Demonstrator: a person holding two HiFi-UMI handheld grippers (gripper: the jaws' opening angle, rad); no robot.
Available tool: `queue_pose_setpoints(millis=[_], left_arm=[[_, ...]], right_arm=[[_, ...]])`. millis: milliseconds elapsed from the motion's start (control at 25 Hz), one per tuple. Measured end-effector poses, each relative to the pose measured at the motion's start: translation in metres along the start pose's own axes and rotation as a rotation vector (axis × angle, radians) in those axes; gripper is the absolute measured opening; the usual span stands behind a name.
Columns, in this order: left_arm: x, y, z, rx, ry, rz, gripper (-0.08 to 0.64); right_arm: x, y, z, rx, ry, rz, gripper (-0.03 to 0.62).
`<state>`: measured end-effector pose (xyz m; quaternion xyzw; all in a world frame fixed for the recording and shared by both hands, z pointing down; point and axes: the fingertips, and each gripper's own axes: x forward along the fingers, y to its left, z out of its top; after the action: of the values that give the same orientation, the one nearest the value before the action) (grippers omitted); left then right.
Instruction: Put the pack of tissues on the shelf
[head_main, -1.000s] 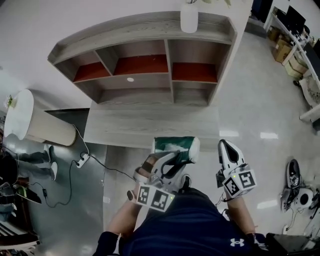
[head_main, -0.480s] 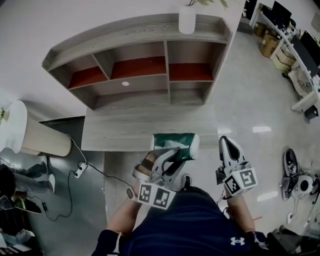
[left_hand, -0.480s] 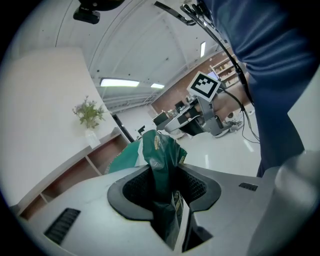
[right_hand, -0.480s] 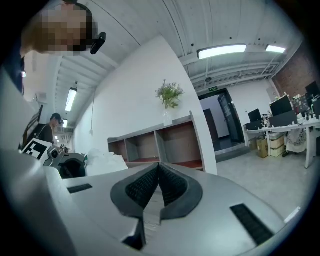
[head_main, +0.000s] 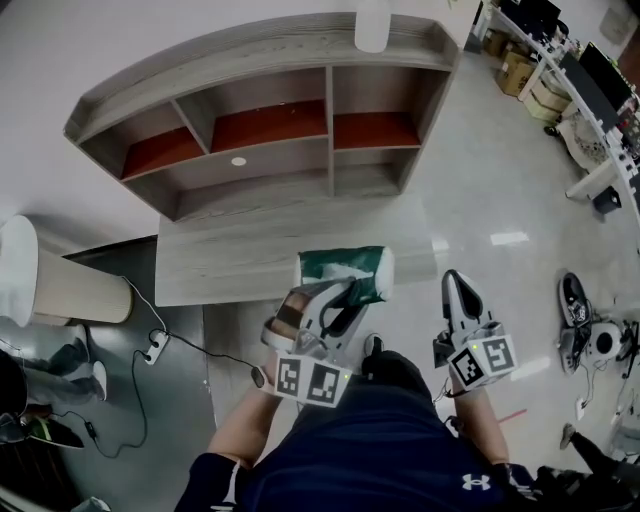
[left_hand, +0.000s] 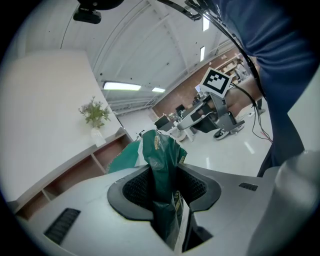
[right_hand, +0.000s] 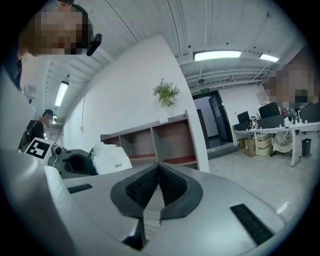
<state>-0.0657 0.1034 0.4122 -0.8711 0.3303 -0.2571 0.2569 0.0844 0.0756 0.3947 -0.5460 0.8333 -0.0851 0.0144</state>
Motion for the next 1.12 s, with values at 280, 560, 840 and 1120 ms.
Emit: queue_pose_setpoints(millis=[280, 560, 840, 1120], left_arm=[[0.008, 0.007, -0.007, -0.010, 0.015, 0.000, 0.160], [0.032, 0.021, -0.006, 0.007, 0.044, 0.028, 0.160], [0.078, 0.040, -0.005, -0.005, 0.072, 0.057, 0.160], [0.122, 0.054, 0.000, 0.006, 0.109, 0.083, 0.160]], right_arm=[[0.012, -0.001, -0.008, 0.023, 0.011, 0.009, 0.011], [0.044, -0.018, -0.004, 0.040, -0.001, 0.070, 0.011], [0.077, -0.065, 0.002, 0.051, 0.003, 0.089, 0.011], [0.108, -0.104, 0.009, 0.069, 0.008, 0.123, 0.011]])
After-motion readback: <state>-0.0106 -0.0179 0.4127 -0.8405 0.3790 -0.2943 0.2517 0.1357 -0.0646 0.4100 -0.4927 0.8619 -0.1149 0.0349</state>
